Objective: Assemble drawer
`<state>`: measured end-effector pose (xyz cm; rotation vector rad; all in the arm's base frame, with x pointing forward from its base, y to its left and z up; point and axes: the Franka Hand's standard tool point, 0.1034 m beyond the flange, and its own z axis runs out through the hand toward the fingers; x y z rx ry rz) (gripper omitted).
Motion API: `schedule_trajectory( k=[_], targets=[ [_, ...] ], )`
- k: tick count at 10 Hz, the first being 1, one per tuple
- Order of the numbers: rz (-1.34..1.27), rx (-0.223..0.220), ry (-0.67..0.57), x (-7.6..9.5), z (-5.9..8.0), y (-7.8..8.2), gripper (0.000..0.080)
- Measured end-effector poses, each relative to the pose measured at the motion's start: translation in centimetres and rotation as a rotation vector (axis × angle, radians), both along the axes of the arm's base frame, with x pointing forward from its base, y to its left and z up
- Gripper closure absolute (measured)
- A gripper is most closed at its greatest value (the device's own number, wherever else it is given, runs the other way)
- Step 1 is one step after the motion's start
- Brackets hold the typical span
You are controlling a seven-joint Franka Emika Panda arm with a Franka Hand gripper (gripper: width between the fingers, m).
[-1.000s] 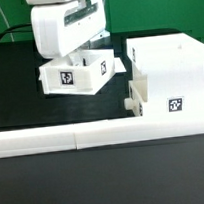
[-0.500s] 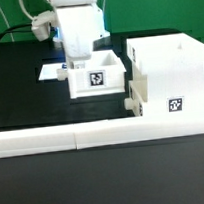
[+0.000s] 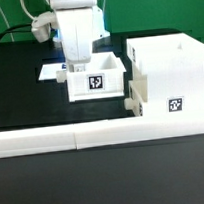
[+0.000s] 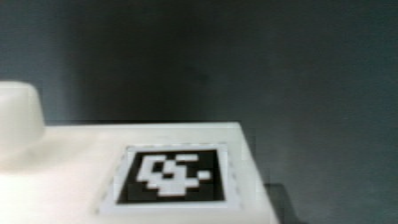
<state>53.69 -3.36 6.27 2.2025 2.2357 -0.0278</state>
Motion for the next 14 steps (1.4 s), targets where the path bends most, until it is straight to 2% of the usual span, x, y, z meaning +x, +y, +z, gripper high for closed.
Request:
schedule_trajectory(
  k=[3,14],
  targets=[
    [-0.018,0.011,-0.002,1.8,-0.3,1.5,0.0757],
    [-0.016,0.019,0.003,1.5,-0.6,2.7,0.0757]
  ],
)
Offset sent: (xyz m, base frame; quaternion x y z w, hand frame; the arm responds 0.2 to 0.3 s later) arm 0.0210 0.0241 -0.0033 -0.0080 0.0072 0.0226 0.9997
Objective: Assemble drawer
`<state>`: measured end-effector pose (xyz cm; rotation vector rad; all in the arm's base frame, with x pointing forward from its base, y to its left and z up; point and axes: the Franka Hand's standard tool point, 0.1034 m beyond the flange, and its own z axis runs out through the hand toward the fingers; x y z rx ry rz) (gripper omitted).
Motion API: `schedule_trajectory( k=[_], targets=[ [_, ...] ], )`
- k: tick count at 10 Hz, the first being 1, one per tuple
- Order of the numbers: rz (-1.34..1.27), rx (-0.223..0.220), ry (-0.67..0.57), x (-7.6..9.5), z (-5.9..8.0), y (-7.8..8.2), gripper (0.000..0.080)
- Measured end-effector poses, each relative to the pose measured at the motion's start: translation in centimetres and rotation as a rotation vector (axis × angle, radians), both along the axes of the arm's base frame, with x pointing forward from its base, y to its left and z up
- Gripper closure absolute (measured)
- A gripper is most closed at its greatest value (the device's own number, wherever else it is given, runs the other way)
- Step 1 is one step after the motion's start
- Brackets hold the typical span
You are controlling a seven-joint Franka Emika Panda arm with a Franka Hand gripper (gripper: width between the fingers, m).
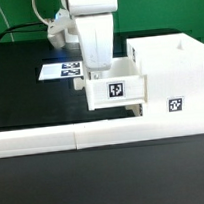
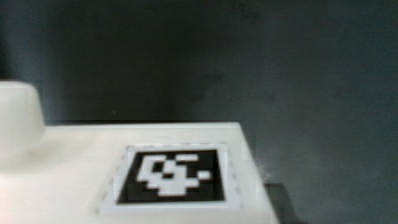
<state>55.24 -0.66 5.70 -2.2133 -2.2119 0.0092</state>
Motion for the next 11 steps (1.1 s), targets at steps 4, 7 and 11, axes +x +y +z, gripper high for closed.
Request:
schedule_trajectory(
  k=[4,7,11],
  targets=[
    [-0.002,0.002,-0.001,-0.16,-0.15,0.09,0.0757],
    [0.006,0.003,-0.001,-0.14,-0.12,0.45,0.0757],
    [0.009,0.007,-0.007,-0.07,-0.07,0.91,0.0757]
  ],
)
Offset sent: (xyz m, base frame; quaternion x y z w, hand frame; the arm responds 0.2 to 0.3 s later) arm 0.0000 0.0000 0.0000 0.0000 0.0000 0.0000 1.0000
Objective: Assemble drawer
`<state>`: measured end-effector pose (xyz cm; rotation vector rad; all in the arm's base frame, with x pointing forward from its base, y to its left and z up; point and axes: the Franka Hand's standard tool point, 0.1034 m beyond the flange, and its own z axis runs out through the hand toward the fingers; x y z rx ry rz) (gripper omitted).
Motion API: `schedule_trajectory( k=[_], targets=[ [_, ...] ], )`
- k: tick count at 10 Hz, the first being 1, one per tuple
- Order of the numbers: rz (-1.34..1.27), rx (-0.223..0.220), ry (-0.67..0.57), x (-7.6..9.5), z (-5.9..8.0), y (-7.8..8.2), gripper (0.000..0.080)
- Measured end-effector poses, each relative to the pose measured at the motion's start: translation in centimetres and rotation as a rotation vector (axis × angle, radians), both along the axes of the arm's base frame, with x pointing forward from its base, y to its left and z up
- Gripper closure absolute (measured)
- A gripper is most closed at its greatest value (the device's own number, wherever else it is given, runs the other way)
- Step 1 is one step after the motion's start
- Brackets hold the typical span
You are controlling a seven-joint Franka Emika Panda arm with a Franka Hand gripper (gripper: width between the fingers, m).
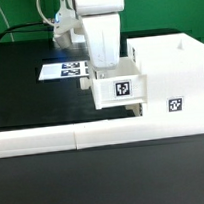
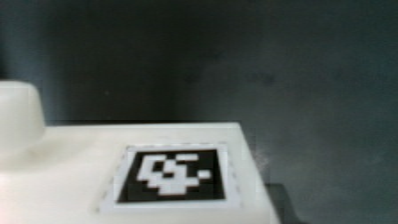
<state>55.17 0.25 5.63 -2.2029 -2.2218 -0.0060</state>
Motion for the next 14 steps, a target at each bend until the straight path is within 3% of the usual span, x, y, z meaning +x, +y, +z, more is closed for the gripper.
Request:
schedule_trajectory(
  k=[12,13,14],
  targets=[
    [0.045,0.005,-0.006,0.14,0.0,0.82,0.0757],
    [0.04,0.005,-0.009,0.25,0.15,0.85,0.0544],
    [0.04,0.004,-0.012,0.34,0.27,0.82,0.0405]
  ],
)
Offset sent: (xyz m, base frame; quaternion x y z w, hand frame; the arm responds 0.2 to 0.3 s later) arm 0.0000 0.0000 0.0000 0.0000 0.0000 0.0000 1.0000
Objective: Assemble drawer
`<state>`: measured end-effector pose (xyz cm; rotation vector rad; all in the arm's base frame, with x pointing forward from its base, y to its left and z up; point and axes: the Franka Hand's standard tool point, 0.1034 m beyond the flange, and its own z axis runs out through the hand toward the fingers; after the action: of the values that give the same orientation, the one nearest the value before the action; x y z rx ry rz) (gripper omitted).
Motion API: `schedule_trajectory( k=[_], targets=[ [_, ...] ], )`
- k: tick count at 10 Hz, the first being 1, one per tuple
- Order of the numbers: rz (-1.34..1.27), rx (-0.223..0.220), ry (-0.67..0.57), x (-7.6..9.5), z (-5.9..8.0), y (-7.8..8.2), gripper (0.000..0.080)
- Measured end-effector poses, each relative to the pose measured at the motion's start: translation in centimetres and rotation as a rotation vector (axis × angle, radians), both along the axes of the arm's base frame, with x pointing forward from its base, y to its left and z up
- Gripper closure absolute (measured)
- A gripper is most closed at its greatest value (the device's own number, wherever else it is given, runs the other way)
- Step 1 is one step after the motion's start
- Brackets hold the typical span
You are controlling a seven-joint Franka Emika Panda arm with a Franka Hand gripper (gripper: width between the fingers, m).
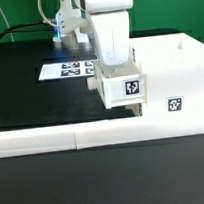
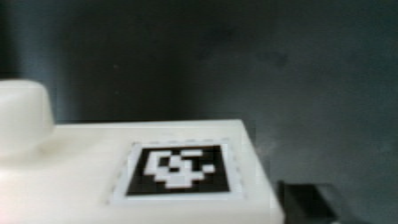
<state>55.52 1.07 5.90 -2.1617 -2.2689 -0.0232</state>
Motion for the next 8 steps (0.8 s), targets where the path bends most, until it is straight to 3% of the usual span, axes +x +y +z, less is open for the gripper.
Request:
schedule_trajectory(
  k=[1,2,3,6,8],
  targets=[
    [-0.003,-0.003,0.009,0.0,0.3,-0.1,0.0269],
    [-0.003,-0.008,0.016,0.1,1.0,-0.1,0.0269],
    [-0.001,-0.013,0.018,0.3,1.9,-0.1,0.0171],
    [-0.005,-0.029,0.007,0.5,4.3,-1.1,0.0156],
    [0.028,-0.038,0.003,0.2,4.9,-3.5,0.015]
  ],
)
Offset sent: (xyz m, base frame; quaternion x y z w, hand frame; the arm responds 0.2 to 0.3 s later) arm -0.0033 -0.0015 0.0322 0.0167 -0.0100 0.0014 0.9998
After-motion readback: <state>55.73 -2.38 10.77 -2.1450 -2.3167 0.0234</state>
